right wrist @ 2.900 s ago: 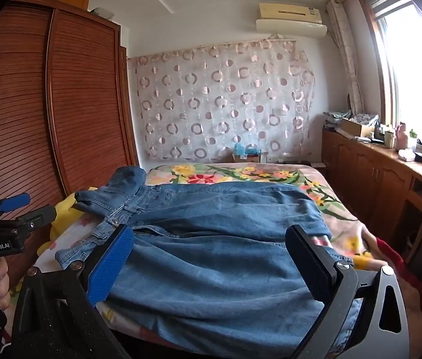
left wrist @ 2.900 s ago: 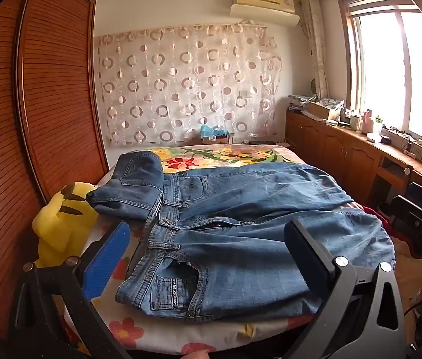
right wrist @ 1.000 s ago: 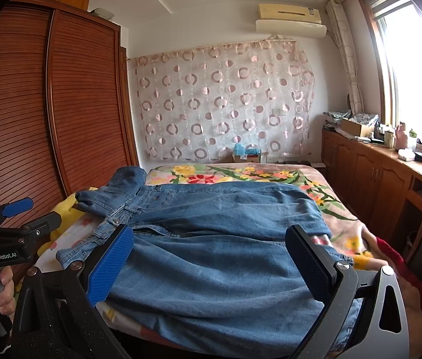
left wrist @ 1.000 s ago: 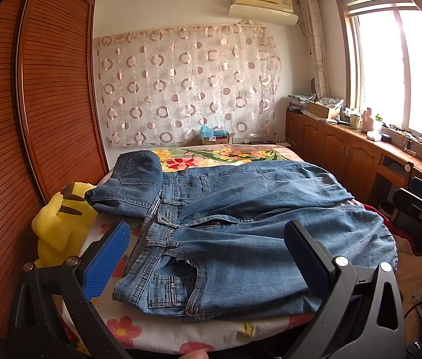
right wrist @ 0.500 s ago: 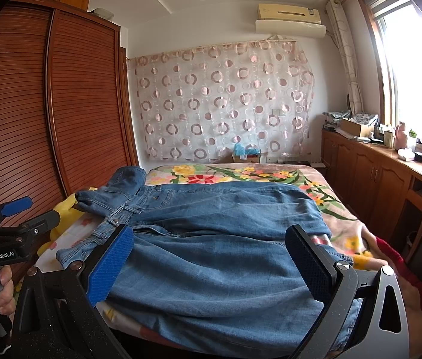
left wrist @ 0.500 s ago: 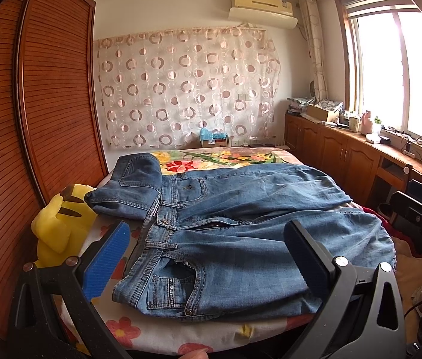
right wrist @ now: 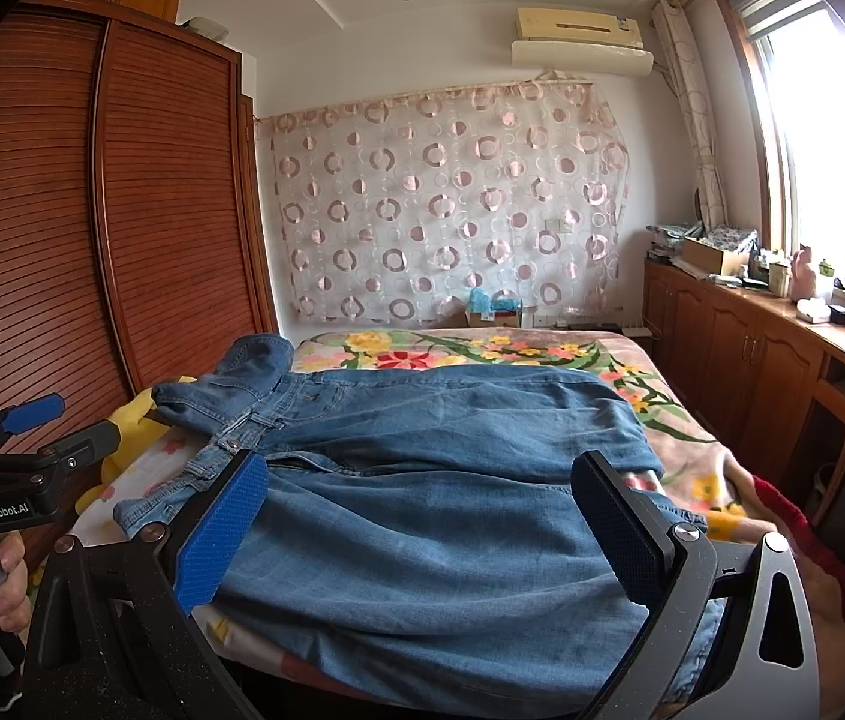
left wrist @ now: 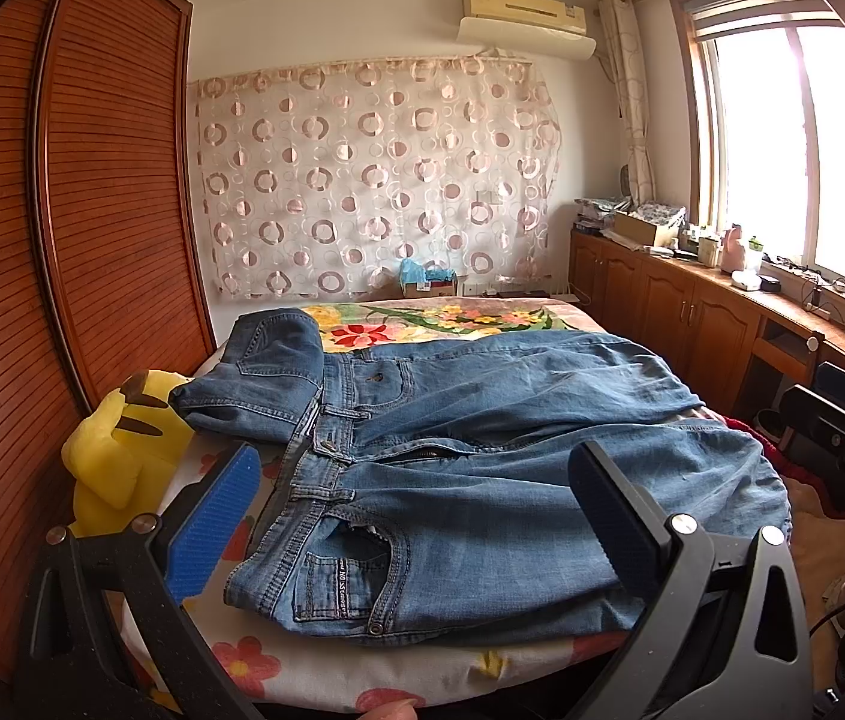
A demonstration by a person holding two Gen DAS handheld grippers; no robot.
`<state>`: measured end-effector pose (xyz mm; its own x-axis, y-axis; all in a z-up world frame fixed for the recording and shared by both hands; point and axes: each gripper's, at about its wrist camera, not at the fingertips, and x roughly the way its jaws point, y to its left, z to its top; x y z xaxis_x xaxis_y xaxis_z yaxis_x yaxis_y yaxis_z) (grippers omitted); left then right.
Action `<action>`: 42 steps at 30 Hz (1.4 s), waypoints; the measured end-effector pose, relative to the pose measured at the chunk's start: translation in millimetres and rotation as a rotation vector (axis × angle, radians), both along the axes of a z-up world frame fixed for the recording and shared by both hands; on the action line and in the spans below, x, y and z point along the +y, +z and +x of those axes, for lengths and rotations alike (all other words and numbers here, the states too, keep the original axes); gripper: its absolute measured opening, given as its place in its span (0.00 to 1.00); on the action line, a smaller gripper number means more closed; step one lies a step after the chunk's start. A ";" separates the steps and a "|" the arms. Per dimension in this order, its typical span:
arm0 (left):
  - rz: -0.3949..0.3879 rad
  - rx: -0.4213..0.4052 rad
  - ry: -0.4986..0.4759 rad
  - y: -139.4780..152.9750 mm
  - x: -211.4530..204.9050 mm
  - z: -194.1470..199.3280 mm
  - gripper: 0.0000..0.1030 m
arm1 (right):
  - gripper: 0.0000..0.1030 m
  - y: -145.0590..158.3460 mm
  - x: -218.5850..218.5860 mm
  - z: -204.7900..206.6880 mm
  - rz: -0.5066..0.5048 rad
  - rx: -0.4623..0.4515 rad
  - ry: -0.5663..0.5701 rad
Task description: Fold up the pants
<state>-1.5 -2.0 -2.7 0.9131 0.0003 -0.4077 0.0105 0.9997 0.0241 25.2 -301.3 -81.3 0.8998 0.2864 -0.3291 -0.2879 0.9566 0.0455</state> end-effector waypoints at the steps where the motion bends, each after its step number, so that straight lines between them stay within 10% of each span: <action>1: -0.001 0.000 0.000 0.1 0.0 -0.3 1.00 | 0.98 -0.1 0.1 0.0 0.000 0.000 -0.001; 42: -0.035 0.197 0.022 -73.6 62.1 31.2 1.00 | 0.88 -27.6 -16.7 42.8 -0.111 0.211 0.022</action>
<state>29.7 60.1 -76.3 0.8158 0.0024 -0.5784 -0.0106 0.9999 -0.0107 68.0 -318.0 -108.9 0.8016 0.2570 -0.5397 -0.3042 0.9526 0.0019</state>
